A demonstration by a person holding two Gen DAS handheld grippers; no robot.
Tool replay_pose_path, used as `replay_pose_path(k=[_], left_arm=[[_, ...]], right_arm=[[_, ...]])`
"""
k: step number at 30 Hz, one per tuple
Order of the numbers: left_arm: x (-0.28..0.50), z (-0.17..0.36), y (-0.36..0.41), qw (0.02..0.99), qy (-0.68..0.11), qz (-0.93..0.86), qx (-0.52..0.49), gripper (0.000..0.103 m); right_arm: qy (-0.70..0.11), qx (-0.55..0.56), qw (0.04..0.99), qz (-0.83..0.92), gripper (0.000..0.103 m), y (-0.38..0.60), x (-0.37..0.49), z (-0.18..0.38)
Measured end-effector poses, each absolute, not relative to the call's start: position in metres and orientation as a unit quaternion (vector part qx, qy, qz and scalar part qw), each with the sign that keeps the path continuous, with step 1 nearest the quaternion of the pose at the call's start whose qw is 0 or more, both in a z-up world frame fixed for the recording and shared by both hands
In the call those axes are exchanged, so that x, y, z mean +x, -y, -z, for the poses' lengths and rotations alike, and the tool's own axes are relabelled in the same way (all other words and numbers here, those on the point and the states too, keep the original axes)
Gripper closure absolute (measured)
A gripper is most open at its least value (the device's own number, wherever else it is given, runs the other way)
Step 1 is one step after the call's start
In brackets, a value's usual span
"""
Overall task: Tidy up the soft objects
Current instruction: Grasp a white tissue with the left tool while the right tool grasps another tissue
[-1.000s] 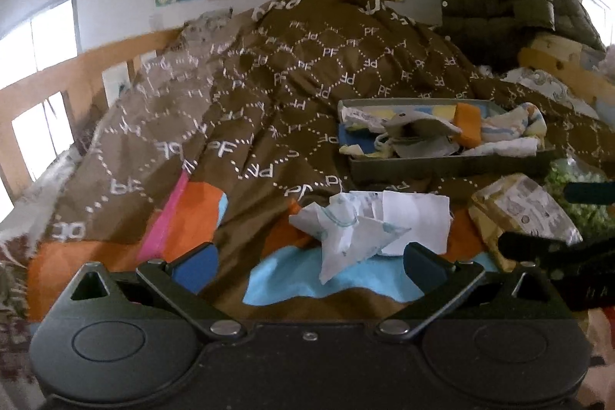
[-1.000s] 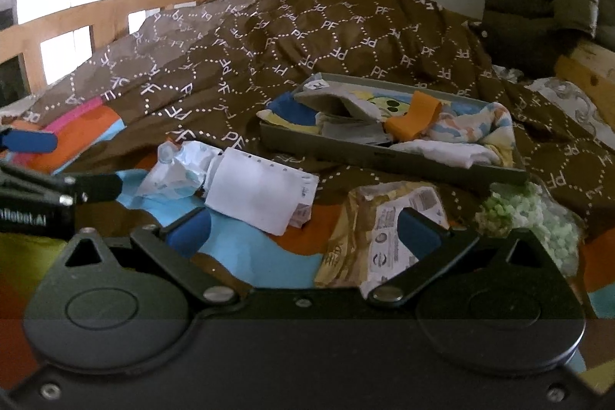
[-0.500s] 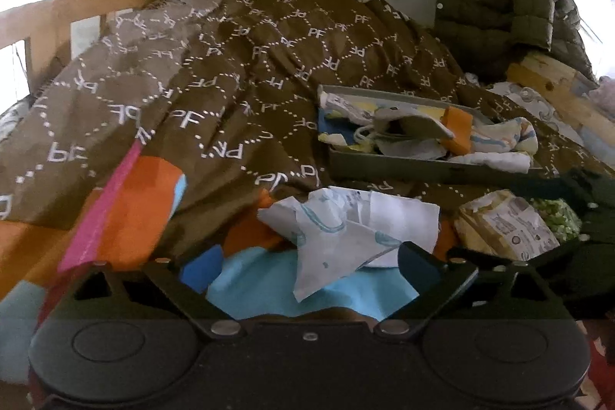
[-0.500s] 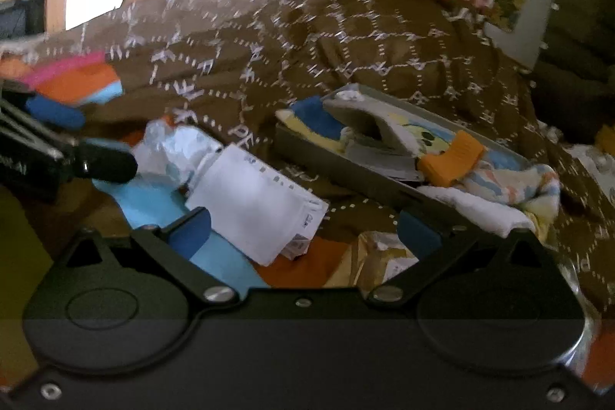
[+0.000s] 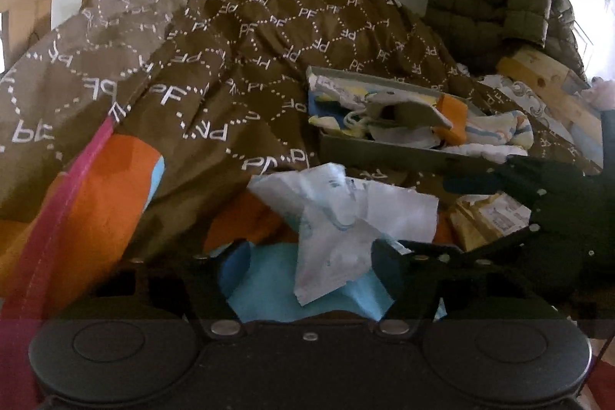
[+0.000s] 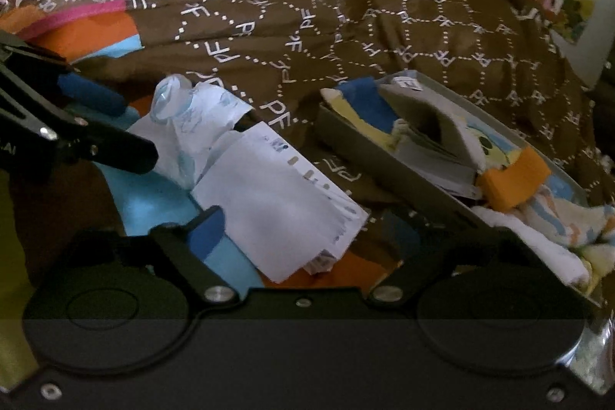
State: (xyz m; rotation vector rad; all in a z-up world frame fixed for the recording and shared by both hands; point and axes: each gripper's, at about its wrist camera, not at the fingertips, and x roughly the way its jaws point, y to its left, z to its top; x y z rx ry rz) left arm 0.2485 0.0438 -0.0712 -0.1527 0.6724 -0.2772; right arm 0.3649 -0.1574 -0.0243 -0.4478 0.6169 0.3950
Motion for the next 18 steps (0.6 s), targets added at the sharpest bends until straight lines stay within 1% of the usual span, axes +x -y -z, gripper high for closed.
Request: replay_pose_path(k=[1,3,4,6,8,11,13,15,18], left_arm=[[0.249,0.072,-0.045,0.931,-0.330,0.135,-0.078,0.036],[0.251,0.073,-0.046,0.930,-0.332,0.135,-0.083,0.040],[0.252,0.074,-0.047,0.929,-0.334,0.136,-0.085,0.040],[0.254,0.076,-0.047,0.928,-0.337,0.138,-0.083,0.045],[0.254,0.078,-0.046,0.926,-0.341,0.142,-0.080,0.048],[0.256,0.081,-0.043,0.925,-0.345,0.144,-0.069,0.051],[0.258,0.083,-0.042,0.925,-0.347,0.143,-0.064,0.054],[0.260,0.084,-0.043,0.925,-0.347,0.140,-0.065,0.064],[0.261,0.083,-0.045,0.926,-0.345,0.138,-0.069,0.067]], right_arm=[[-0.301,-0.216,0.908,-0.196,0.033,0.156,0.369,0.026],[-0.307,-0.212,0.905,-0.207,0.036,0.152,0.376,0.030],[-0.307,-0.213,0.903,-0.213,0.042,0.152,0.376,0.030],[-0.311,-0.218,0.898,-0.222,0.049,0.150,0.377,0.033],[-0.311,-0.220,0.897,-0.224,0.051,0.147,0.378,0.036],[-0.313,-0.217,0.897,-0.226,0.060,0.147,0.378,0.038],[-0.310,-0.221,0.898,-0.219,0.069,0.148,0.377,0.038],[-0.311,-0.219,0.900,-0.214,0.073,0.151,0.376,0.038],[-0.311,-0.224,0.899,-0.209,0.078,0.151,0.375,0.038]])
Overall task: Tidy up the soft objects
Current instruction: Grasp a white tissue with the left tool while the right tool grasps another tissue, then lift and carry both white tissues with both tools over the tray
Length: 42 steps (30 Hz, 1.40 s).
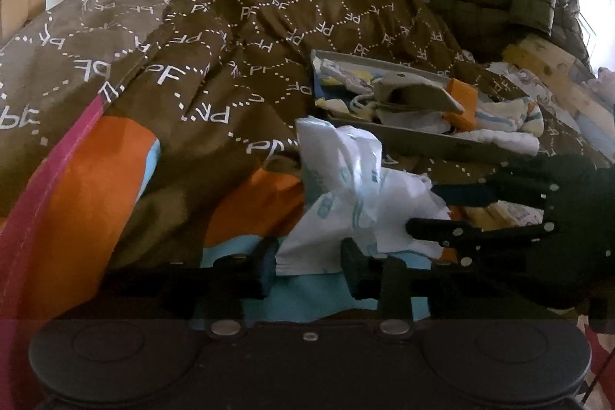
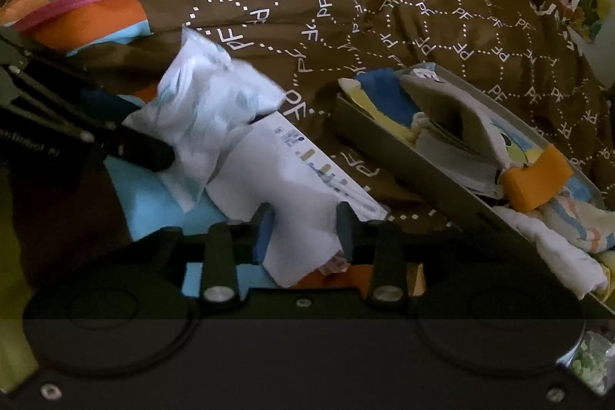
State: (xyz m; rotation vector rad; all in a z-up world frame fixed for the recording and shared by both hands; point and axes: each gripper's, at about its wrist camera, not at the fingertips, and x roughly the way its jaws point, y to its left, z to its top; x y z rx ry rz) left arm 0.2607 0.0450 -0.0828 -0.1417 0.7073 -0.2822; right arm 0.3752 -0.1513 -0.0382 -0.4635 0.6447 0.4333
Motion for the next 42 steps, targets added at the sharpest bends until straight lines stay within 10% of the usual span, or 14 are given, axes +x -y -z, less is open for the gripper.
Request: replay_pose_path(k=[13,42], left_arm=[[0.257,0.079,-0.040,0.926,-0.341,0.149,-0.057,0.085],[0.226,0.037,-0.020,0.942,-0.276,0.178,-0.067,0.097]], right_arm=[[-0.294,-0.254,0.899,-0.203,0.098,0.147,0.362,0.036],[-0.225,-0.227,0.940,-0.118,0.099,0.172,0.287,-0.024]])
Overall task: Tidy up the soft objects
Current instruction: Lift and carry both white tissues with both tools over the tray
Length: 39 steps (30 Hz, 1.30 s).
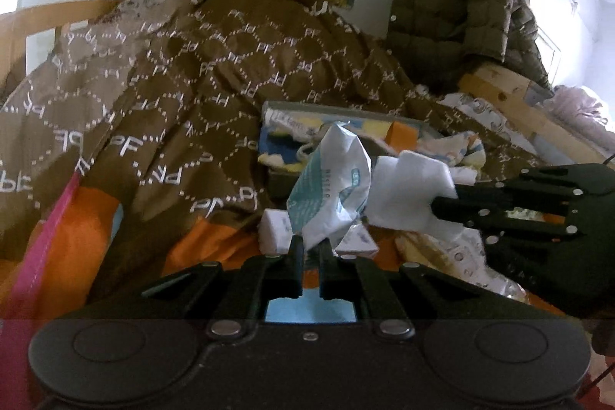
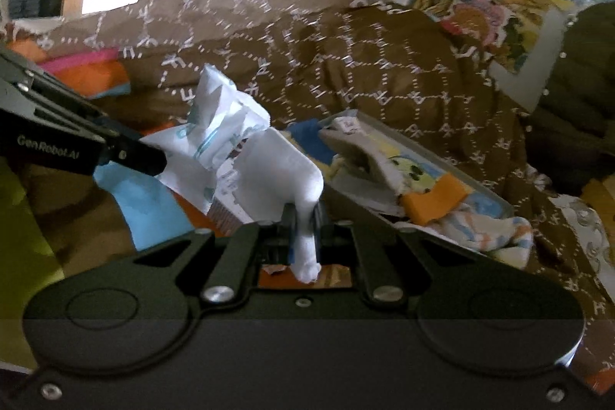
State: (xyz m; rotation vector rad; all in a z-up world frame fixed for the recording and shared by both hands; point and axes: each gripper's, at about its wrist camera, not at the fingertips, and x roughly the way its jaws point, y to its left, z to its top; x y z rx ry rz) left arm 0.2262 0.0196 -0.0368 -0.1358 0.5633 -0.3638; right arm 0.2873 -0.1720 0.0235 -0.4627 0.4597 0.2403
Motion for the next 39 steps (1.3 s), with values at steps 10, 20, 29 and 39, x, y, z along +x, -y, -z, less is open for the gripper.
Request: replay_pose_path(k=[10,20,29,39], left_arm=[[0.198,0.004,-0.009,0.954,-0.231,0.180,-0.065,0.097],[0.169,-0.036,0.032,0.962,-0.199,0.186,-0.029,0.097],[0.189,-0.053,0.072,0.963,-0.192,0.187,-0.001,0.097],[0.257,-0.047,0.102,0.965,-0.197,0.174,-0.009,0.097]], right_arm=[[-0.194,-0.171,0.963,-0.072,0.099,0.204,0.235,-0.062],[-0.137,-0.111,0.983,-0.048,0.099,0.238,0.190,-0.101],[-0.100,-0.073,0.992,-0.018,0.099,0.282,0.171,-0.108],[-0.079,-0.029,0.996,0.031,0.099,0.318,0.190,-0.100]])
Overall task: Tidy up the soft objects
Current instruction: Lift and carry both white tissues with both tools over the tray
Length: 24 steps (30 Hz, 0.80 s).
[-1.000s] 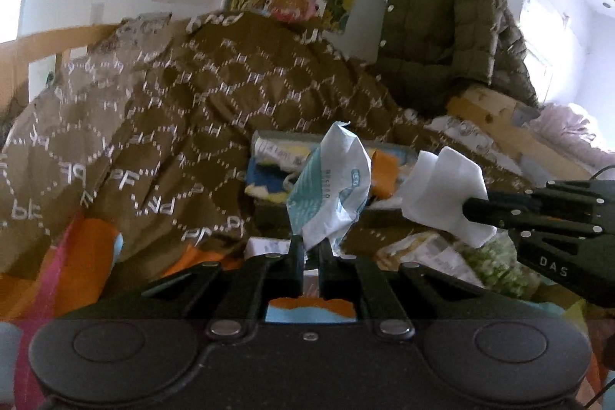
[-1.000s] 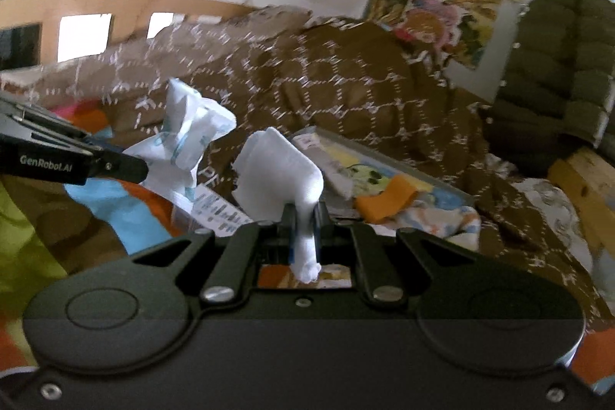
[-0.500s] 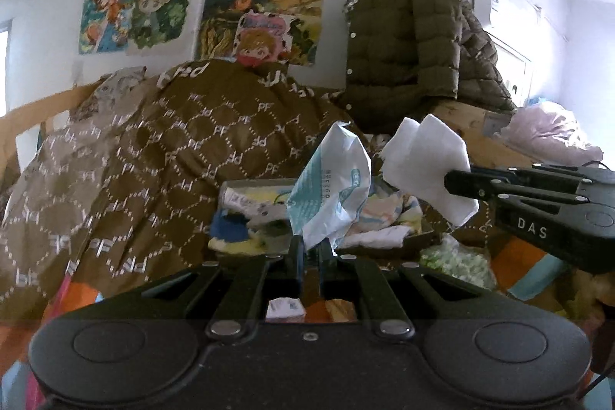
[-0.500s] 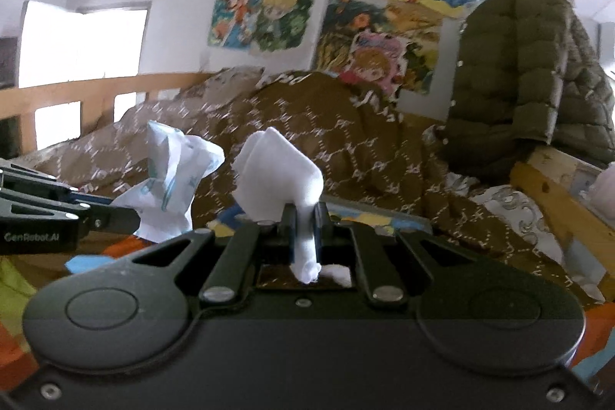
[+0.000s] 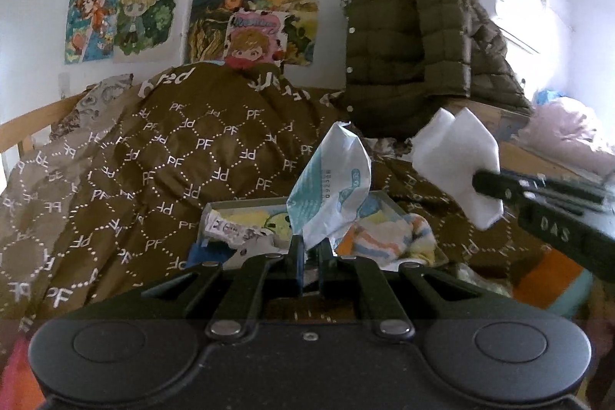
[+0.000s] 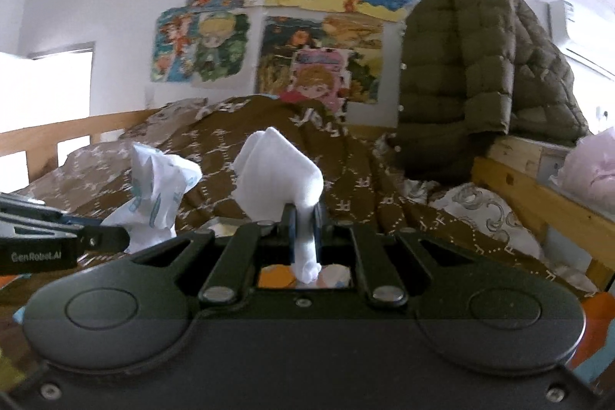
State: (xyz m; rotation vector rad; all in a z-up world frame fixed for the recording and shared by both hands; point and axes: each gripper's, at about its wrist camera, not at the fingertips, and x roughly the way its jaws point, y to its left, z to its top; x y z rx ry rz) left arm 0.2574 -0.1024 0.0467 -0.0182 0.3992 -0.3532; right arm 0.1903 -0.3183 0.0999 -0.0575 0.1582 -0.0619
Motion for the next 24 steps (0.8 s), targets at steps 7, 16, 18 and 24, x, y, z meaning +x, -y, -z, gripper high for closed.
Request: replay_pose_path(k=[7,16,18,24], left_arm=[[0.322,-0.031,0.116,0.966,-0.211,0.151,-0.011,0.097],[0.376,-0.011,0.134,0.963,-0.228,0.142,0.004,0.097],[0.381,-0.008,0.140,0.962,-0.231,0.148,0.009,0.097],[0.391,-0.002,0.157,0.958,-0.233,0.165,0.019,0.097]], right_arm=[[-0.096,0.028,0.994,0.037,0.099,0.326,0.241,-0.080],[-0.127,0.083,0.987,0.060,0.099,0.335,0.283,-0.050],[-0.136,0.088,0.985,0.067,0.099,0.337,0.291,-0.042],[-0.170,0.114,0.975,0.083,0.099,0.342,0.321,-0.017]])
